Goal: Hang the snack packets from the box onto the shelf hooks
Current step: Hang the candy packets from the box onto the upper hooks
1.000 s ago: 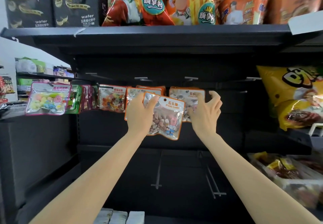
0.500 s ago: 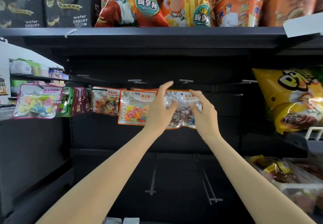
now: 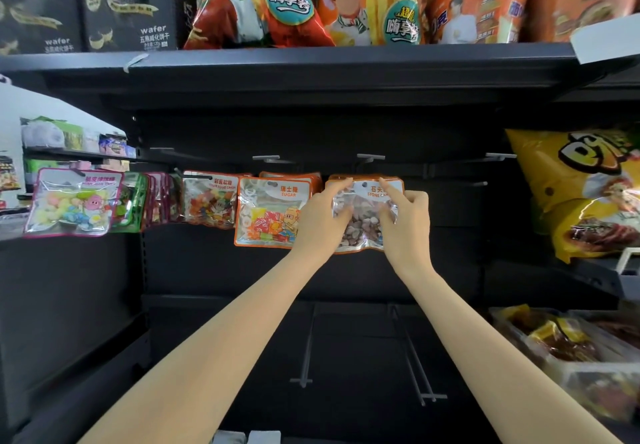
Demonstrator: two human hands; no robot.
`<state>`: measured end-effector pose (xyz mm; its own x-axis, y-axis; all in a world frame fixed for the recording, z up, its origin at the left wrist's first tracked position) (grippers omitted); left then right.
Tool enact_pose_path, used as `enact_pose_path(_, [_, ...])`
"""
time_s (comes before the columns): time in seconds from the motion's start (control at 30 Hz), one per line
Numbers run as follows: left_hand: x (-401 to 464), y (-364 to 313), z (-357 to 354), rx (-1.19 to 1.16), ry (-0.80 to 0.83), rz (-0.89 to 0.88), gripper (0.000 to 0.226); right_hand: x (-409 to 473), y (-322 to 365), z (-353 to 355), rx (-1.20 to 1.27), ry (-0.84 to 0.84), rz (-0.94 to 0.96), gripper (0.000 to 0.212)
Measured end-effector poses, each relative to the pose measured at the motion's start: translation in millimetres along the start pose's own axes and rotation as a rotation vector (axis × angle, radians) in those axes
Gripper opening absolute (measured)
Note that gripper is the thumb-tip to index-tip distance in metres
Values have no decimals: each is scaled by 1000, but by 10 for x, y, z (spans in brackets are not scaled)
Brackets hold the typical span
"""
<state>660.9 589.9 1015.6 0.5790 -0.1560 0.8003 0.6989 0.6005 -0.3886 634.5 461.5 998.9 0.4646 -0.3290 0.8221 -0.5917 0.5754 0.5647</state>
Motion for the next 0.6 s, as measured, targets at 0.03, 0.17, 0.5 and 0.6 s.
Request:
enact_pose_path(0.03, [2, 9, -18, 19, 3, -3, 48, -10, -4, -13, -54, -14, 47, 45])
enact_pose_path(0.17, [-40, 39, -100, 103, 99, -20, 59, -52, -83, -65, -327, -23, 215, 47])
enact_pose_path(0.5, [-55, 48, -25, 223, 182, -18, 64, -105, -52, -64, -481, 101, 194, 44])
enact_pose_path(0.6, [-164, 70, 98, 287, 101, -64, 50, -216, 31, -81, -363, 77, 236, 29])
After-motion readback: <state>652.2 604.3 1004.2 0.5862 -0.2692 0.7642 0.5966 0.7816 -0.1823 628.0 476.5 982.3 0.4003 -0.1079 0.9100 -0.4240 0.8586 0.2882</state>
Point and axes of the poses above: each hand's wrist, its own x-axis towards the middle knuckle, its own z-axis out of the back of the hand, y = z × x, the point moved 2 cm from there along x, towards the middle knuckle, and after that the axes turned 8 degrees about x, right-handed, at the moved point
